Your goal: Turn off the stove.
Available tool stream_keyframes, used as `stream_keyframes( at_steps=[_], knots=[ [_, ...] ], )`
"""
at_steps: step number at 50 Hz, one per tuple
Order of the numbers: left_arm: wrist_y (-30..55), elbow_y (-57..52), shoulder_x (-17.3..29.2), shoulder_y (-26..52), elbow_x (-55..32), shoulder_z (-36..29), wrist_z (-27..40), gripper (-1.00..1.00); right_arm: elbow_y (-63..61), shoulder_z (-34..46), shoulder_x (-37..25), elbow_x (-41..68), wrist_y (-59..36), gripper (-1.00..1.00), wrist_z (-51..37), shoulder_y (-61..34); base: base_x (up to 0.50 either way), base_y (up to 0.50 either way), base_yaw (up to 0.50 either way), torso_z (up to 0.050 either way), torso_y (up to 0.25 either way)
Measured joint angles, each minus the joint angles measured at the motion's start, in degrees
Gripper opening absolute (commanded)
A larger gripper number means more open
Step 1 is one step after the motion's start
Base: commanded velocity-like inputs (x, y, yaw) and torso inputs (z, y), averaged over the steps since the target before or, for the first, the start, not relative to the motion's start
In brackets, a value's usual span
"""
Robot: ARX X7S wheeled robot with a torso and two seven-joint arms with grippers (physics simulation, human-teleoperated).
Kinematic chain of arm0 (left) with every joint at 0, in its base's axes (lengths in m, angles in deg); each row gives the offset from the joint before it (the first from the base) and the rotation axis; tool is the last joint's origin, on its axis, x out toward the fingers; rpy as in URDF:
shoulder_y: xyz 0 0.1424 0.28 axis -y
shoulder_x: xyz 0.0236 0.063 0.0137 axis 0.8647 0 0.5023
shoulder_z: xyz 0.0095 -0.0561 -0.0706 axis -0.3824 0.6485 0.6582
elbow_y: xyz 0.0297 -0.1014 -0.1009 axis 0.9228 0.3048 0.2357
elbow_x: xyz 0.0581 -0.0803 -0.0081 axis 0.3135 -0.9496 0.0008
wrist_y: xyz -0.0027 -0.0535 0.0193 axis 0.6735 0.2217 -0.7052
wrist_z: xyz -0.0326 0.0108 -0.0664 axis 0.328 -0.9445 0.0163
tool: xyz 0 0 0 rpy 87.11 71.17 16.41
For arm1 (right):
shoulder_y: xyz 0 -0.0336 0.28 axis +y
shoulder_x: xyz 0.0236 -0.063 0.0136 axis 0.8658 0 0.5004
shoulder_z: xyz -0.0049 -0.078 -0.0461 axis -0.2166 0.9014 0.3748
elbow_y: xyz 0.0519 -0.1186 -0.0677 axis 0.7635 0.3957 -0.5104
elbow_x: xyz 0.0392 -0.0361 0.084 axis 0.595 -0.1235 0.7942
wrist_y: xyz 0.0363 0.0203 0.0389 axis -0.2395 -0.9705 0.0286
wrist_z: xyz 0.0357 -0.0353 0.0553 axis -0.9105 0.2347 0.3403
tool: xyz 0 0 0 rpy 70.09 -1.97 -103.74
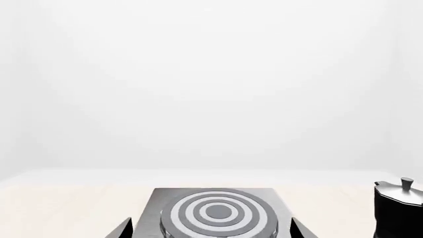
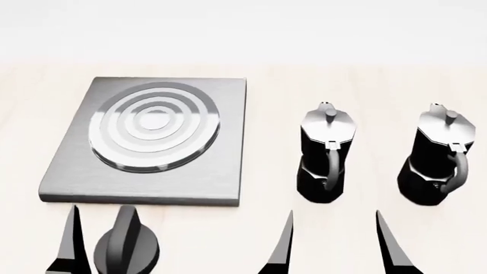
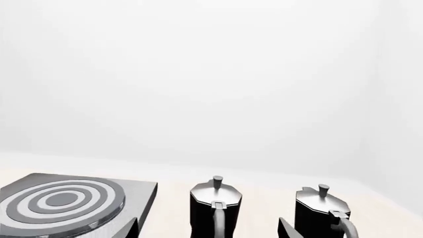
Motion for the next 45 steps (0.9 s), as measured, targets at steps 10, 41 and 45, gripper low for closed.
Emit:
stream_keyframes(
  at_steps=[10, 41, 45],
  knots=[
    [-0.13, -0.01, 0.2, -0.06, -0.27, -0.09, 0.17, 1.0, -0.01, 0.13, -0.25, 0.13, 0.15, 1.0, -0.24, 0.05, 0.0, 0.0, 0.0, 0.0, -0.112],
    [-0.17, 0.01, 0.75, 0.03, -1.01, -0.23, 0.91, 1.0, 0.22, 0.52, -0.88, 0.6, 0.53, 1.0, -0.87, 0.05, 0.0, 0.0, 0.0, 0.0, -0.093],
    [-0.21, 0.08, 0.76, 0.11, -1.1, -0.19, 1.06, 1.0, 0.23, 0.56, -0.95, 0.7, 0.54, 1.0, -0.94, 0.05, 0.0, 0.0, 0.0, 0.0, 0.0]
  ],
)
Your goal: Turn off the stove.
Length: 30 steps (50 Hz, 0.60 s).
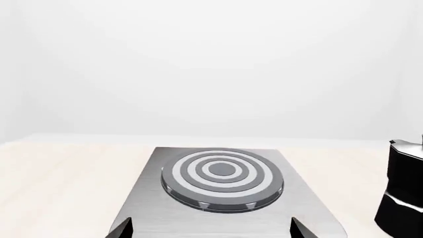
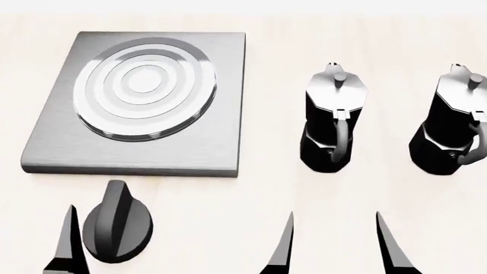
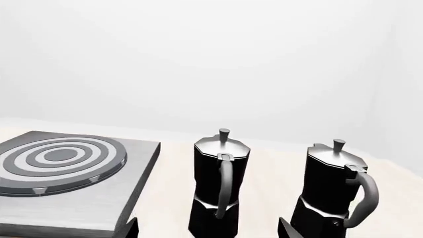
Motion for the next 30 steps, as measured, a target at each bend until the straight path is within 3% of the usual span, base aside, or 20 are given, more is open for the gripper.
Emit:
stream_keyframes(
  at_steps=[30],
  knots=[
    [3.24, -6.18, 1.07, 1.4, -3.05, -0.23, 1.07, 1.0, 0.2, 0.47, -0.49, 0.47, -0.01, 1.0, -0.44, -0.36, 0.0, 0.0, 0.0, 0.0, 0.0]
  ],
)
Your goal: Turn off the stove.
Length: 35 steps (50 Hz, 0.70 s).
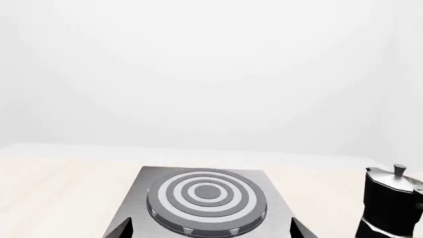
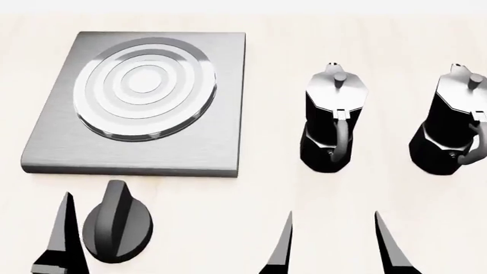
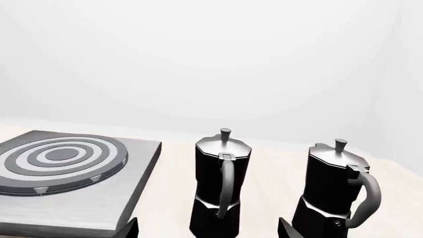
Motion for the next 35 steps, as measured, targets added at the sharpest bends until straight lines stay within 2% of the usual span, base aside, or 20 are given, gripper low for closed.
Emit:
stream_keyframes(
  at_steps=[17, 35],
  knots=[
    [2.36, -2.81, -0.61, 2.07, -0.35, -2.84, 0.85, 1.0, 0.28, 0.33, -0.27, 0.21, 0.35, 1.0, -0.21, 0.1, 0.0, 0.0, 0.0, 0.0, 0.0],
    [-1.03, 3.38, -3.09, 3.48, 3.25, -7.89, 0.6, 1.0, 0.26, 0.57, -0.63, 0.73, 0.41, 1.0, -0.22, -0.01, 0.0, 0.0, 0.0, 0.0, 0.0]
  ],
)
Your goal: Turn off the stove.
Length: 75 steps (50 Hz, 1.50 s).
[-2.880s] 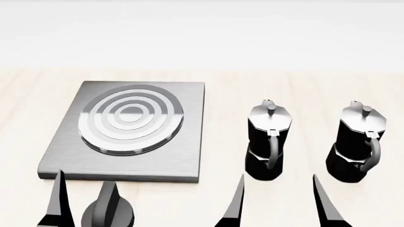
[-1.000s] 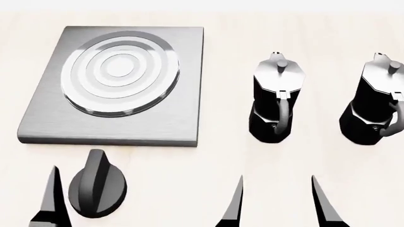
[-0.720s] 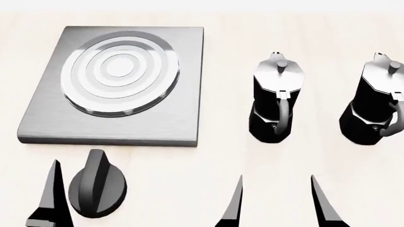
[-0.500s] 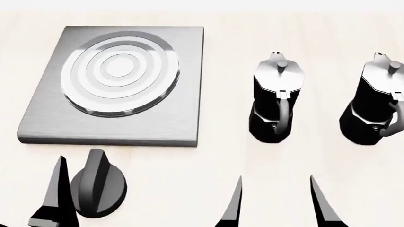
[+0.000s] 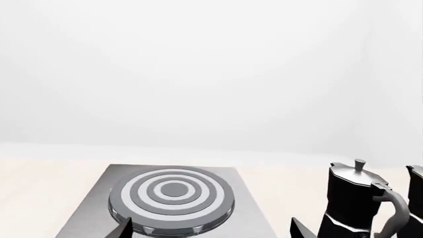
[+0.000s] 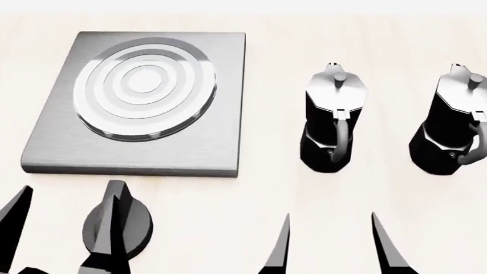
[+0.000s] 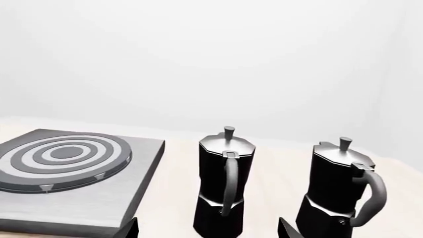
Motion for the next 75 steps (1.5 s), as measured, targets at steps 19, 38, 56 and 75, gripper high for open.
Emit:
stream_keyframes(
  at_steps=[19, 38, 56, 75],
  knots=[
    [-4.13, 8.15, -1.4, 1.12, 3.28, -2.94, -0.28, 1.0, 0.15, 0.27, -0.38, 0.48, 0.09, 1.0, -0.02, -0.24, 0.0, 0.0, 0.0, 0.0, 0.0],
    [-6.97, 15.03, -1.95, 2.56, 5.15, -3.62, 0.31, 1.0, -0.35, 0.47, -0.83, 0.85, -0.26, 1.0, -0.26, -0.26, 0.0, 0.0, 0.0, 0.0, 0.0],
    [-9.34, 20.71, -1.9, 3.53, 6.82, -4.06, 0.94, 1.0, 0.07, 0.52, -1.06, 1.37, -0.02, 1.0, -0.42, -0.32, 0.0, 0.0, 0.0, 0.0, 0.0],
    [-11.35, 27.67, -2.17, 5.97, 7.25, -3.83, 1.32, 1.0, 0.65, 0.9, -1.19, 1.68, 0.25, 1.0, -0.55, -0.48, 0.0, 0.0, 0.0, 0.0, 0.0]
  ],
)
